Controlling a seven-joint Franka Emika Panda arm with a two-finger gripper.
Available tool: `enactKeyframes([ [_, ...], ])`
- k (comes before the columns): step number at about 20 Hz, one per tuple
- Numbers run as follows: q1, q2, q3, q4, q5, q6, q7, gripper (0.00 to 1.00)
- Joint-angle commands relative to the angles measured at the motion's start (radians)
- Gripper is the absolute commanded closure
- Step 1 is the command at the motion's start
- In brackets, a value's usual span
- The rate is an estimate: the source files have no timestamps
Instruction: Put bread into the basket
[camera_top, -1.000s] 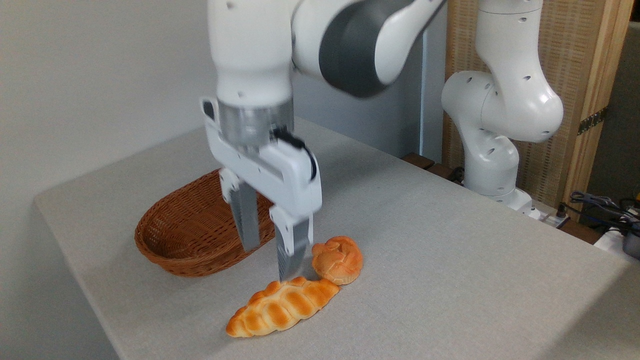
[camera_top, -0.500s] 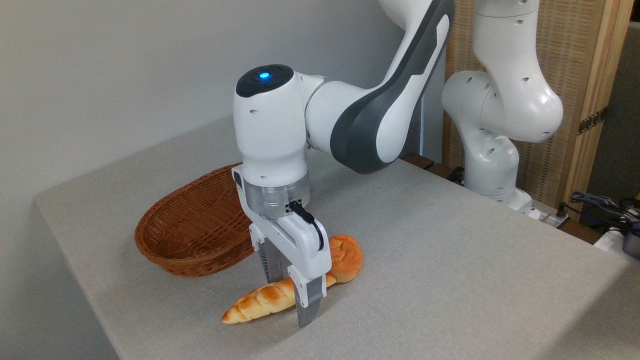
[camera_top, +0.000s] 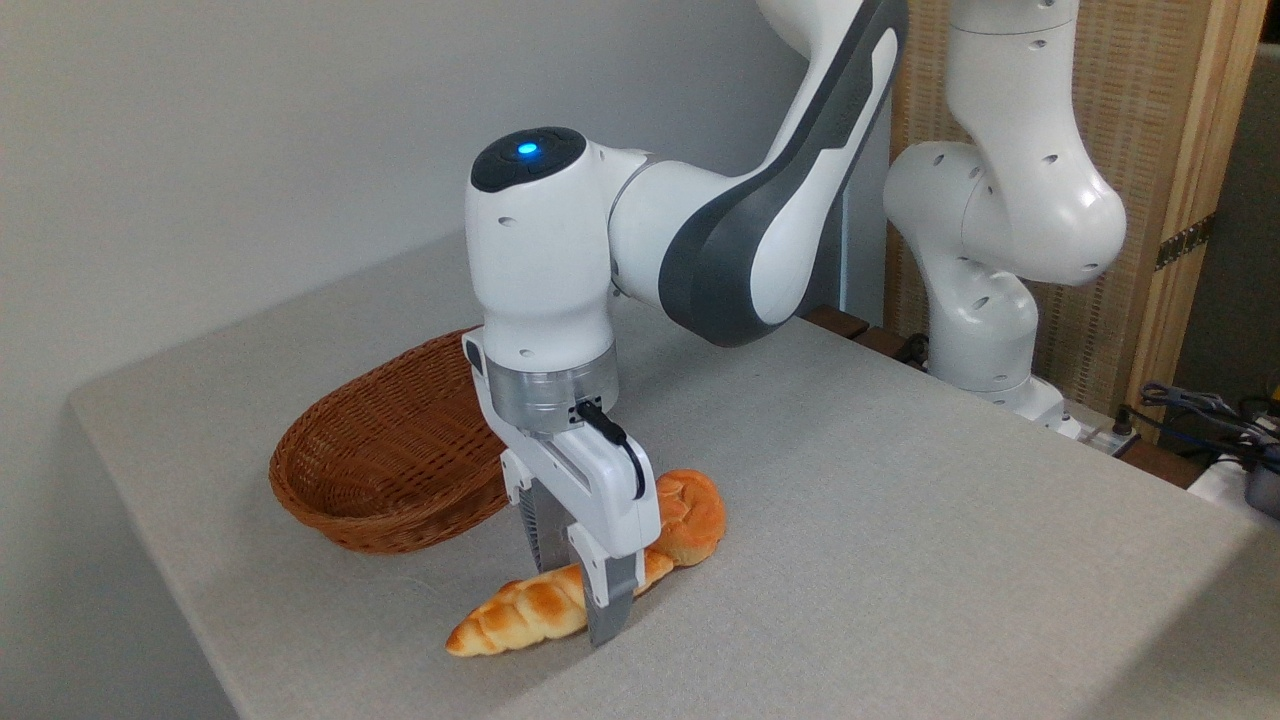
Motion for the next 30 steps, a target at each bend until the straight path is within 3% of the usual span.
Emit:
enactKeyframes([
  [1,-0.002,0.004,0.009,-0.014,0.013,0.029,0.011,0.57],
  [6,-0.003,-0.005,-0.004,0.020,0.011,0.019,0.002,0.54],
  [12,-0.002,-0.019,-0.008,0.199,-0.005,-0.249,-0.007,0.54],
  [16,-0.002,-0.022,-0.024,0.311,-0.112,-0.375,-0.108,0.51],
  [20,-0.002,-0.022,-0.115,0.351,-0.208,-0.388,-0.301,0.47],
  [22,-0.003,-0.017,-0.177,0.350,-0.206,-0.376,-0.364,0.18],
  [25,-0.009,0.006,-0.229,0.341,-0.202,-0.373,-0.383,0.00],
  [30,-0.026,0.032,-0.240,0.338,-0.206,-0.333,-0.387,0.00],
])
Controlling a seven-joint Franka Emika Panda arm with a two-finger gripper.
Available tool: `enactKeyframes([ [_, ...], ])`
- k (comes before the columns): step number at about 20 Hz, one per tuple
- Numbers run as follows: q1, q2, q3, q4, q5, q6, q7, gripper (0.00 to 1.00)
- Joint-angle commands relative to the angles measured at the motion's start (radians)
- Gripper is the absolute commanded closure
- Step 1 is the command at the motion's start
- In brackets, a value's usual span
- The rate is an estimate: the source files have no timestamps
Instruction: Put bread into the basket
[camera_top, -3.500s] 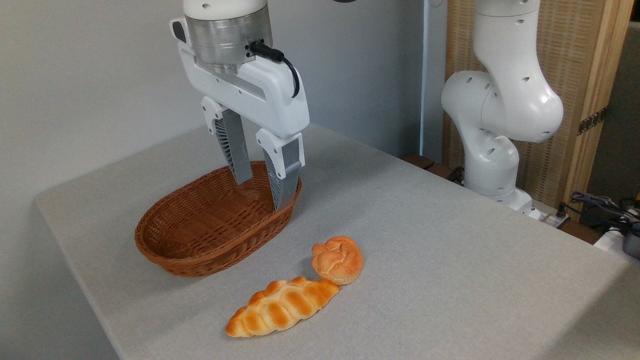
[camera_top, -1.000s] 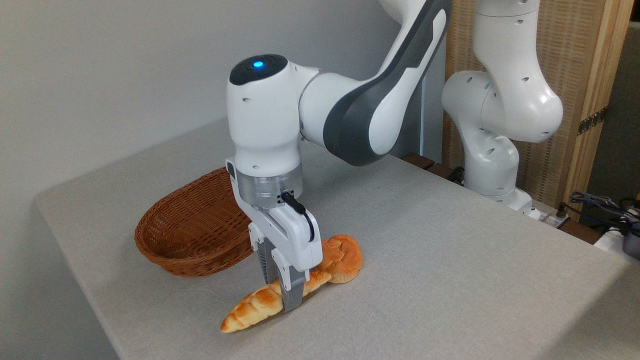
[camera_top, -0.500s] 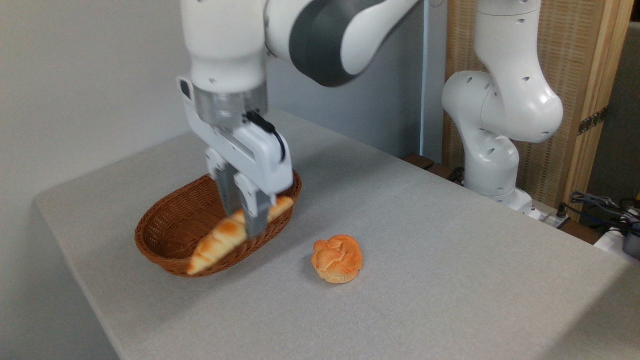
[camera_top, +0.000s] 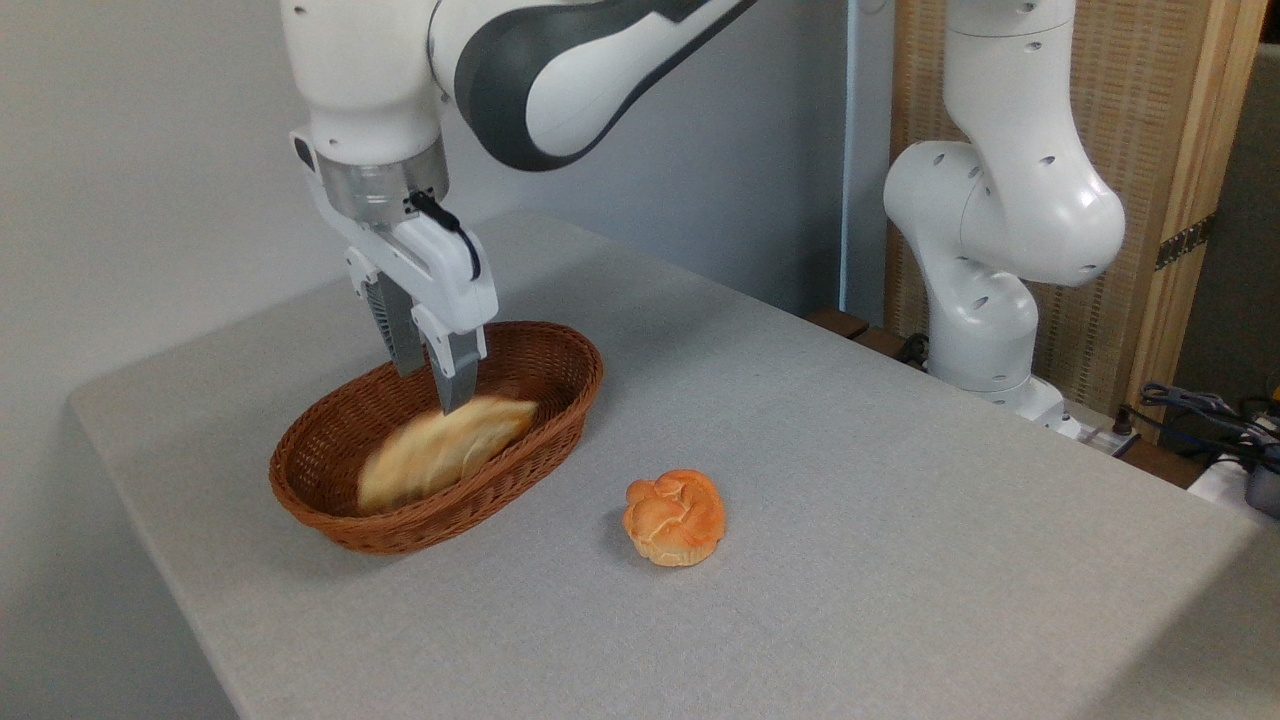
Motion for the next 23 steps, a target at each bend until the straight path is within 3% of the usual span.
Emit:
enactKeyframes([
  [1,-0.003,0.005,0.006,0.004,-0.015,0.027,-0.008,0.00],
  [4,-0.001,0.002,0.011,0.007,-0.006,0.029,0.005,0.00],
  [7,0.005,-0.039,0.043,0.018,0.066,0.006,0.003,0.00],
  [9,0.005,-0.072,0.077,0.020,0.109,-0.063,0.025,0.00],
  [11,0.008,-0.089,0.106,0.056,0.153,-0.164,0.128,0.00],
  [13,0.009,-0.089,0.153,0.112,0.160,-0.253,0.222,0.00],
  [23,0.009,-0.092,0.195,0.136,0.160,-0.256,0.215,0.00],
])
